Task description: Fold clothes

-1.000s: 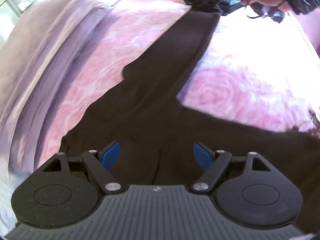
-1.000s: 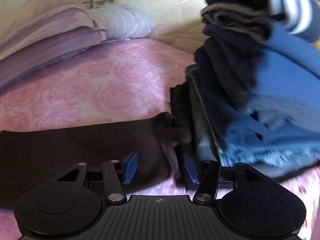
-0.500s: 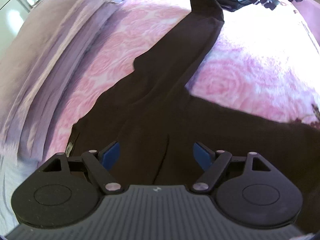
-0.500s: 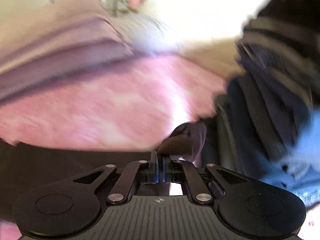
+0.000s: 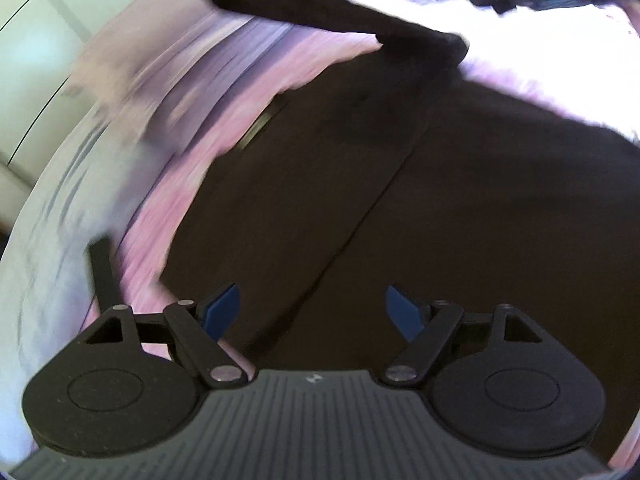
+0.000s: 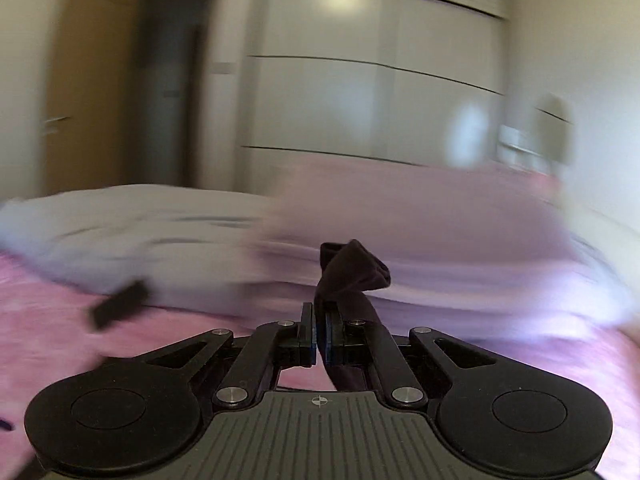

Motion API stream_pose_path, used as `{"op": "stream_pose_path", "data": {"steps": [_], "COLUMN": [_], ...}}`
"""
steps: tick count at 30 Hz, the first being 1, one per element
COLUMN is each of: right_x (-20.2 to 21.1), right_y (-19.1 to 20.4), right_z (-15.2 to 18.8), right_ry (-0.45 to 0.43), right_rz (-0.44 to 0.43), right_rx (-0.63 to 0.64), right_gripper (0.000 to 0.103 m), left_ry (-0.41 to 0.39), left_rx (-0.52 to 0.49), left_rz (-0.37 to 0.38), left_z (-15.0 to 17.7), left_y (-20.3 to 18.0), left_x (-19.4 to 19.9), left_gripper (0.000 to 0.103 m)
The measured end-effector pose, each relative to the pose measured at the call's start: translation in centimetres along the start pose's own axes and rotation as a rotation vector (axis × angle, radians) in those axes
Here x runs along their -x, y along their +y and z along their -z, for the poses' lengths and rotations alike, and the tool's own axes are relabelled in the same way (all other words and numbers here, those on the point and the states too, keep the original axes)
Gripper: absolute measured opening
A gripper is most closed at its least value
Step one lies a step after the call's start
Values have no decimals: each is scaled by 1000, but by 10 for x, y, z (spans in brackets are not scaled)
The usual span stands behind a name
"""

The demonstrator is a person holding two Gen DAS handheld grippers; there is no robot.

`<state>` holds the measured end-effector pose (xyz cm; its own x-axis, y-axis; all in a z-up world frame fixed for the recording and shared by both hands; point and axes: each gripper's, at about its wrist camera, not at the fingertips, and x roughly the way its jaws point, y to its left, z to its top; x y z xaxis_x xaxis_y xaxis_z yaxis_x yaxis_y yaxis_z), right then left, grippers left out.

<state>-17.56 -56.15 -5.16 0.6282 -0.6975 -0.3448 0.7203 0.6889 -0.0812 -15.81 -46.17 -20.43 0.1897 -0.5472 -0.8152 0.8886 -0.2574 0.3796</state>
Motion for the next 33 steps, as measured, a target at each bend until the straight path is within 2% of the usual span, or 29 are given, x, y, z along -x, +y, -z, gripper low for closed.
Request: {"op": "stream_pose_path", "data": {"steps": [2,3,4,5,6,8,11,15,20,24,26,29,31,33], "right_x": [-21,-34,-47,-60,-65,-62,-50,-24,-1,3,1,-5,-4,4], "right_y": [58,83,108,132,144,151,135,78,-26,-104,-136,-179,-197,-203], "right_z": [12,24,36,48,58,69,85,110,141,152,159,179,188,188], "right_ry": [34,96,165,233,269,312,383,490,619,636,628,666,681,677], "right_rz": [-91,-124,-155,-185,-222,-230,-217,-124,56,170,200,196,164,153], "right_rx": [47,90,135,180,182,173,172,170,89,-12,-84,-252,-343,-349], "right_gripper": [4,11,38,48,53,53,53,53,53,53,53,53,53,53], "left_ry": [38,57,69,76,79,79,68,39,5,17,59,154,181,209], "left_rx": [35,52,64,73,77,77,65,45,38,36,58,125,156,174], "left_rz": [-22,-31,-36,-40,-39,-31,-14,14,35,48,64,100,99,99], "left_z": [30,44,55,65,72,82,88,67,28,4,0,3,3,3], "left_y": [18,26,33,38,42,48,53,56,65,66,64,63,61,58], "left_x": [6,8,9,9,8,4,-8,-39,-86,-127,-148,-170,-169,-159], "left_gripper": [78,78,78,78,78,78,78,77,76,77,77,78,78,78]}}
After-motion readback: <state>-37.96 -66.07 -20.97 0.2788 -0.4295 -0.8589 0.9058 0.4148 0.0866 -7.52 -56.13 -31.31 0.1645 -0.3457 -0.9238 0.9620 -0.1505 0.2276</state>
